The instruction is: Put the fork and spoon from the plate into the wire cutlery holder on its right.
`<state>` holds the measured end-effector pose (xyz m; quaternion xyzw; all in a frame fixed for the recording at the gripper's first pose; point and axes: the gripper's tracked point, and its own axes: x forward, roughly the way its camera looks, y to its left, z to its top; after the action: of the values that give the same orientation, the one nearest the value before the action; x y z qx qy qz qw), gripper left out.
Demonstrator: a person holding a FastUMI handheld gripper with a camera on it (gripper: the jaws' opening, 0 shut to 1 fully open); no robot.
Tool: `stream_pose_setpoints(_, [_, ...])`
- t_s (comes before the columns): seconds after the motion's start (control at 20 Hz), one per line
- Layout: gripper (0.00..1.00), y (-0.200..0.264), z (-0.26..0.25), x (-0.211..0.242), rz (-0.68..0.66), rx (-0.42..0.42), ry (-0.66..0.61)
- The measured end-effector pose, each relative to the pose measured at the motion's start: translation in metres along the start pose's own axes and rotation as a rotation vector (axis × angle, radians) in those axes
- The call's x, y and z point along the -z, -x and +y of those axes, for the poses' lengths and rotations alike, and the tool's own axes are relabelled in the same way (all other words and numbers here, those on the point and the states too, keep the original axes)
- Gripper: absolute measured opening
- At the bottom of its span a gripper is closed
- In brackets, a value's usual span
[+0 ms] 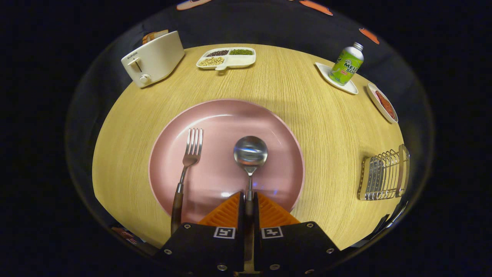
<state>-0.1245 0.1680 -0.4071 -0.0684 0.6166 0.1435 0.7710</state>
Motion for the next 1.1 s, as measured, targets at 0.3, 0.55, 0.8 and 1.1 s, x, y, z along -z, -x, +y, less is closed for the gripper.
stream_pose_setpoints(0.3, [0.04, 0.017, 0.001, -0.009, -0.062, -0.052, -0.027])
stream_pose_setpoints(0.55, [0.04, 0.046, -0.023, -0.015, -0.13, -0.06, -0.087])
stream_pose_setpoints(0.8, [0.04, 0.081, -0.074, -0.016, -0.211, 0.0, -0.12])
stream_pose_setpoints(1.1, [0.04, 0.115, -0.146, -0.009, -0.254, 0.087, -0.196])
